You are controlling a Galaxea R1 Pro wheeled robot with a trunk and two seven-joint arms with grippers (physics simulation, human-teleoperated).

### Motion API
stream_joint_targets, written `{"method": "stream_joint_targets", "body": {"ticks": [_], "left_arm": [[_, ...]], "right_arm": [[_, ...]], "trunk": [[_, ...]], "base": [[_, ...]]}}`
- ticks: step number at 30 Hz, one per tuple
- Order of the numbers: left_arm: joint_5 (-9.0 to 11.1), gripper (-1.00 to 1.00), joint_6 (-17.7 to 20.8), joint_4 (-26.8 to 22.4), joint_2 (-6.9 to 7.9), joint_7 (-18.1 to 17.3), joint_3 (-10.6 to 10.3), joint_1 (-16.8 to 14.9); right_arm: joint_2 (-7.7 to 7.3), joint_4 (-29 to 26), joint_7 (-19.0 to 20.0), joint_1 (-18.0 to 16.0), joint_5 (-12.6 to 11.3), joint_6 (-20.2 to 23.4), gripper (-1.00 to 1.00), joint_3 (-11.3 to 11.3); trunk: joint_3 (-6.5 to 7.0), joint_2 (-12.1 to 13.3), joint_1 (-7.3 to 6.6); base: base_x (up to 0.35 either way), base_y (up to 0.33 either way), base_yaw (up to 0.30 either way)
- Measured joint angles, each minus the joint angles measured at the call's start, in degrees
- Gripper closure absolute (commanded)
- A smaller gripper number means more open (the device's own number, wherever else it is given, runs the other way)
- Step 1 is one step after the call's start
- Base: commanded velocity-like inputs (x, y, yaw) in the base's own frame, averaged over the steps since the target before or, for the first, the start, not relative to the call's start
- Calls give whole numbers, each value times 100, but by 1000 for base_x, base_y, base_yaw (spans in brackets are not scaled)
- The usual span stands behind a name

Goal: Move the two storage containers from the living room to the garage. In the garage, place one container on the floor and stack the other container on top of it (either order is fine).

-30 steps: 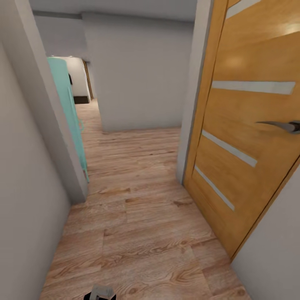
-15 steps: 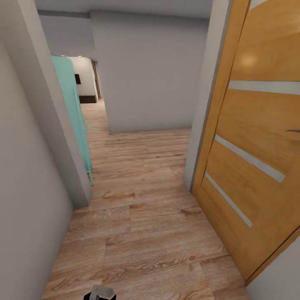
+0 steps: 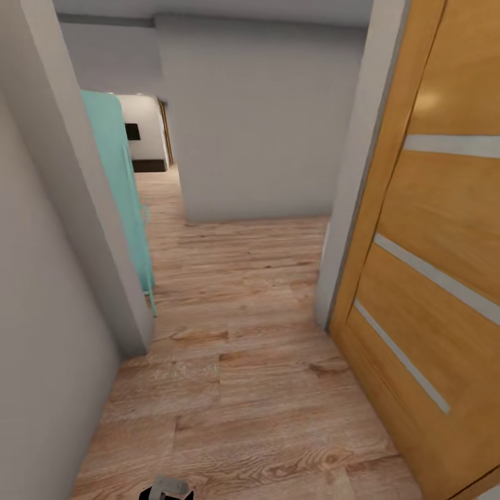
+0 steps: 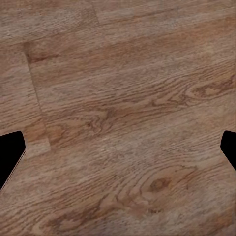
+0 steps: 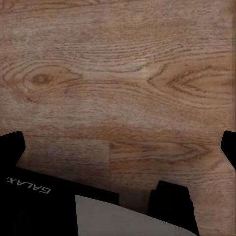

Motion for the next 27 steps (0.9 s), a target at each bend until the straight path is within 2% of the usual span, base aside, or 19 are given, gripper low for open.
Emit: {"method": "stream_joint_targets", "body": {"ticks": [16,27], "left_arm": [[0,-100,0,0,0,0,0,0],[0,-100,0,0,2,0,0,0]], "right_arm": [[-3,0,0,0,-7,0,-100,0],[3,0,0,0,0,0,-100,0]], "trunk": [[0,0,0],[0,0,0]], "base": [[270,0,5],[270,0,133]]}}
